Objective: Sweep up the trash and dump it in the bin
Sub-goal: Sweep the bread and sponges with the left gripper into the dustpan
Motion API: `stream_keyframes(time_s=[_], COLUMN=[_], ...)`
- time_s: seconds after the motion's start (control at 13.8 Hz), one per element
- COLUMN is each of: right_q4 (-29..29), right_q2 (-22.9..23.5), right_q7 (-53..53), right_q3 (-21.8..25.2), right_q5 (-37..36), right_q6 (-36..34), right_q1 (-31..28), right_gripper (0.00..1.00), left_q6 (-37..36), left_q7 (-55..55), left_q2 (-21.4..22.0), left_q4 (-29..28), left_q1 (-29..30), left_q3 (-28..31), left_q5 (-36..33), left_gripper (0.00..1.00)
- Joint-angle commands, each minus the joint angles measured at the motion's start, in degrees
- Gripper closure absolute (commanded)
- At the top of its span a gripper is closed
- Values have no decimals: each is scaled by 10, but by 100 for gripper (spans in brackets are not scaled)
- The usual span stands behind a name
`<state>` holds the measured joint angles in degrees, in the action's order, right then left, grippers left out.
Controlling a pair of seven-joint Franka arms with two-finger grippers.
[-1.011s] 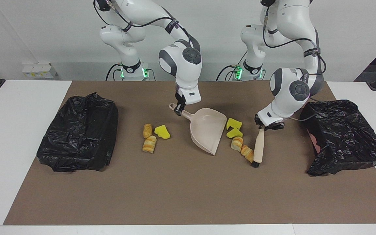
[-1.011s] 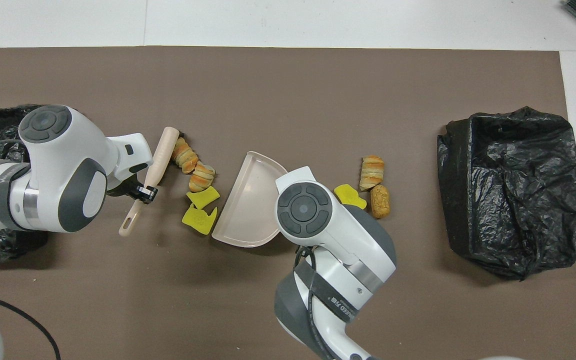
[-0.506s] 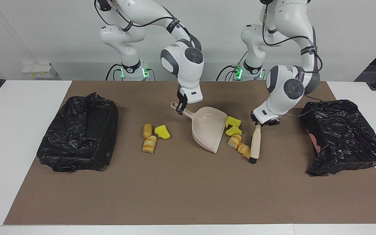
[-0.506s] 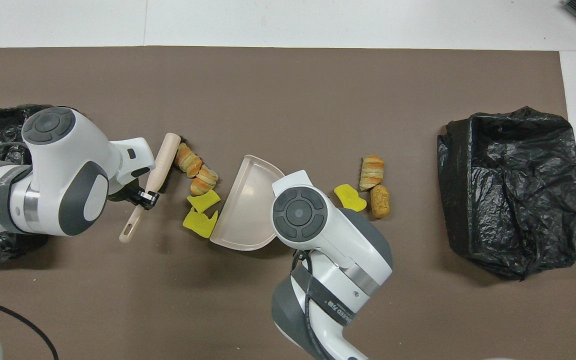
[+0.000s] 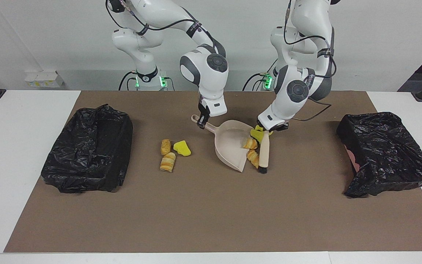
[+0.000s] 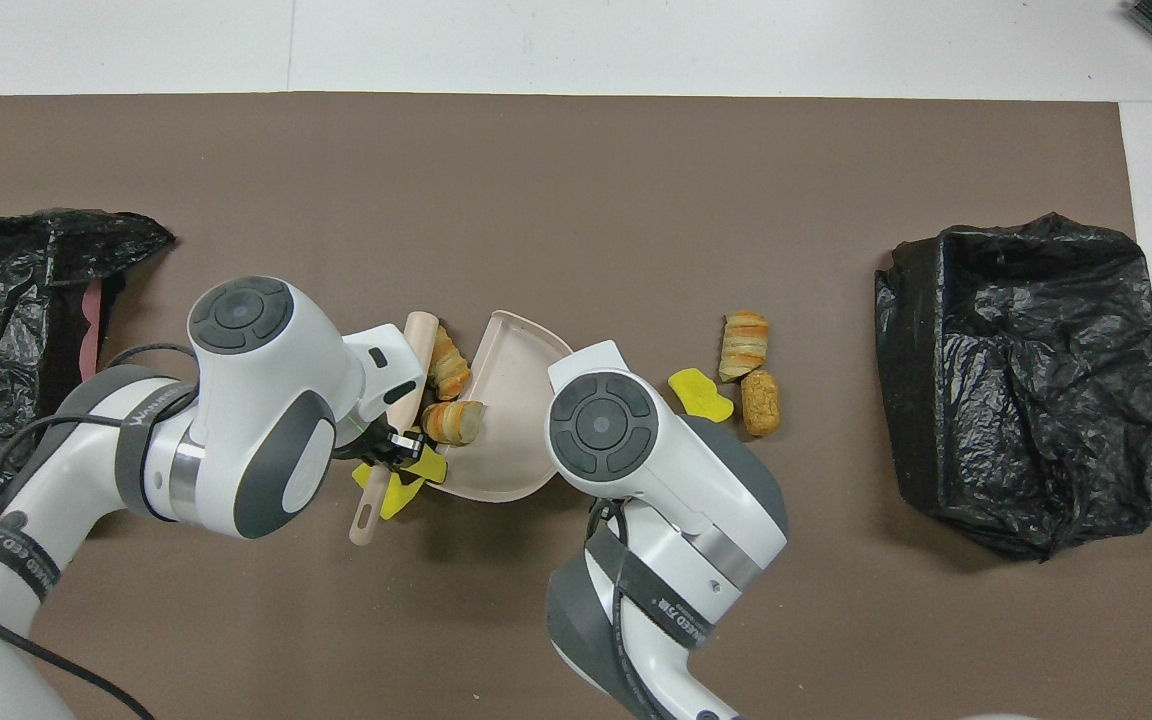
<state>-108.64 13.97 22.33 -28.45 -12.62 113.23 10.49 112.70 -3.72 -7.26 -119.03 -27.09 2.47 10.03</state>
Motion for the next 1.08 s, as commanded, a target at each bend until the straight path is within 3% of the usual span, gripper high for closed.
stream_keyframes(time_s=[0.0,0.36,0.65,0.87,1.01], right_q4=[-16,-16,-20,-20,-26], right_q2=[-16,-16,-17,-15,-16], right_q7=[-2,2,99,212,216], right_q3=[-4,-4,-1,1,-1], right_q5=[9,9,1,-1,0], right_q6=[4,5,8,13,14], right_q1=[-10,-10,-21,-31,-30], right_gripper=[100,100,100,100,100], left_q6=[-2,-20,-63,-90,-63], left_q7=[-42,-107,-315,-451,-451], left_q2=[16,68,102,141,180], left_q4=[-11,-3,-11,-66,-144], left_q1=[-46,-49,-51,-45,-34], left_q3=[6,7,10,10,10], left_q5=[38,68,54,36,13], left_gripper=[100,100,100,100,100])
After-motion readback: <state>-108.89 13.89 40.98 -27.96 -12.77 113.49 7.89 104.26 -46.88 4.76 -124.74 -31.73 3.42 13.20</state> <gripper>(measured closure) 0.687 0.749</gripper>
